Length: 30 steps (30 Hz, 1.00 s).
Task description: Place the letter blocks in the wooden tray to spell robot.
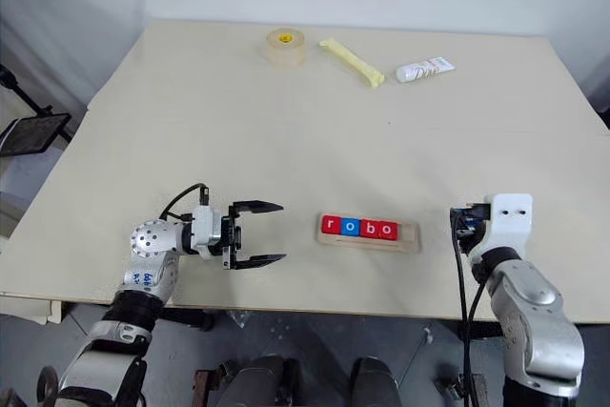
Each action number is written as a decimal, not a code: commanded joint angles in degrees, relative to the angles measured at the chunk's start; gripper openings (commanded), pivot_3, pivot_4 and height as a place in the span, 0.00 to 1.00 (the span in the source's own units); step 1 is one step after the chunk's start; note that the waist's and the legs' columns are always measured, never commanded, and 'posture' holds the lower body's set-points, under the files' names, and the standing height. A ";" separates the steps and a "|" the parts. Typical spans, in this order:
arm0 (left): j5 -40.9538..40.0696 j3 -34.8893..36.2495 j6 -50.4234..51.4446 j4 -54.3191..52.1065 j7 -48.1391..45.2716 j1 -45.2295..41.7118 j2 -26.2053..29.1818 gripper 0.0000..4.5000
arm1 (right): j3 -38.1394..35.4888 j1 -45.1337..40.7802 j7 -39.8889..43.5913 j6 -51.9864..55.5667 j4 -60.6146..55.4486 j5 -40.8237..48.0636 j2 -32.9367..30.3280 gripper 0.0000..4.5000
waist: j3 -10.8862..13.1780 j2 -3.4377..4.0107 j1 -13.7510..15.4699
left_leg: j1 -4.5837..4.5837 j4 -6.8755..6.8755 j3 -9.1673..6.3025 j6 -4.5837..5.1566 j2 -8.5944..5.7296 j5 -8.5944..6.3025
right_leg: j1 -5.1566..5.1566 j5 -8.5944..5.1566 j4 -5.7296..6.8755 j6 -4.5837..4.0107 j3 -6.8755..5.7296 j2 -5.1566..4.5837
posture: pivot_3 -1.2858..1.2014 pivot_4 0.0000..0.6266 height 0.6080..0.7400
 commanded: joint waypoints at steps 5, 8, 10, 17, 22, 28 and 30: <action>-2.31 1.03 0.76 0.52 -3.11 -1.56 0.35 1.00 | -1.45 2.51 -1.50 -0.88 -3.02 1.17 1.36 0.33 | 0.00 0.00 -0.14 | 0.00 -0.02 0.00 0.00 -0.01 0.00 | -0.01 0.00 0.00 0.00 0.01 -0.01 | 0.52 0.24 1.00; -2.47 1.15 1.40 -0.30 -3.33 -1.41 0.37 1.00 | -0.78 3.16 -1.65 -1.54 -2.64 1.34 2.24 0.33 | 0.00 0.00 -0.12 | 0.00 -0.02 0.00 0.00 -0.01 0.00 | -0.01 0.00 0.00 0.00 0.01 -0.01 | 0.52 0.24 1.00; -2.49 1.20 1.75 -0.79 -3.29 -1.30 0.34 1.00 | -0.45 3.44 -1.67 -2.07 -2.44 1.40 2.86 0.41 | 0.00 0.00 -0.08 | 0.00 -0.02 -0.01 0.00 -0.01 0.00 | 0.00 0.00 0.00 0.00 0.00 -0.01 | 0.52 0.24 1.00; -2.27 1.15 2.09 -1.78 -2.65 -0.82 0.12 1.00 | 0.28 4.85 -1.32 -3.85 -2.68 1.24 2.94 0.94 | 0.00 0.00 -0.12 | 0.00 -0.02 -0.02 0.01 -0.02 0.00 | 0.00 0.00 0.00 0.00 0.01 -0.01 | 0.52 0.24 1.00; -2.18 1.10 2.25 -2.17 -2.29 -0.61 -0.04 1.00 | -0.38 6.14 2.32 -3.97 -4.46 2.40 -0.40 1.00 | 0.00 0.00 -0.07 | 0.00 -0.02 -0.02 0.01 -0.02 0.00 | 0.00 0.00 0.00 0.00 0.01 -0.01 | 0.52 0.24 1.00; -2.07 0.90 2.00 -1.91 -2.22 -0.60 -0.36 1.00 | -0.35 8.26 15.09 -3.28 -2.92 4.38 -13.66 1.00 | 0.00 0.00 0.01 | 0.00 -0.01 -0.02 0.02 -0.01 0.00 | 0.04 0.00 -0.06 0.00 -0.01 0.00 | 0.52 0.24 1.00; -2.02 0.83 1.88 -1.72 -2.25 -0.71 -0.54 1.00 | 0.36 8.63 20.28 -3.99 -1.03 4.72 -18.65 1.00 | 0.00 0.00 0.03 | 0.00 -0.02 0.00 0.02 -0.02 0.00 | 0.06 0.00 -0.12 0.00 0.01 -0.01 | 0.52 0.24 1.00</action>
